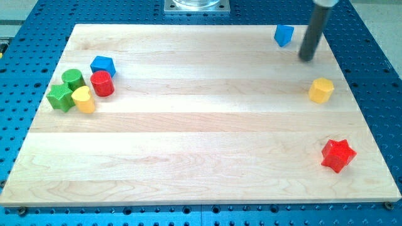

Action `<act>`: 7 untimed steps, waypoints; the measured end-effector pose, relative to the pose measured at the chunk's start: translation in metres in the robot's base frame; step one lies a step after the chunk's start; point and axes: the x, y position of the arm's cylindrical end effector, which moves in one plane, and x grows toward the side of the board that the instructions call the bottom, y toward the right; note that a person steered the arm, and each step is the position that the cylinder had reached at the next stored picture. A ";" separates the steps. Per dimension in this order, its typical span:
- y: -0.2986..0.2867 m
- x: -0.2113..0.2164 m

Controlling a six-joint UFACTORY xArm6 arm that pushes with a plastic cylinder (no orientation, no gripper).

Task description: Move the triangle to the center of the board

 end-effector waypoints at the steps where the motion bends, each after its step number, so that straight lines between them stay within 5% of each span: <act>1: 0.013 -0.059; 2: -0.053 -0.074; 3: -0.112 -0.017; 5: -0.063 0.020; 6: -0.173 0.031; 7: -0.162 0.037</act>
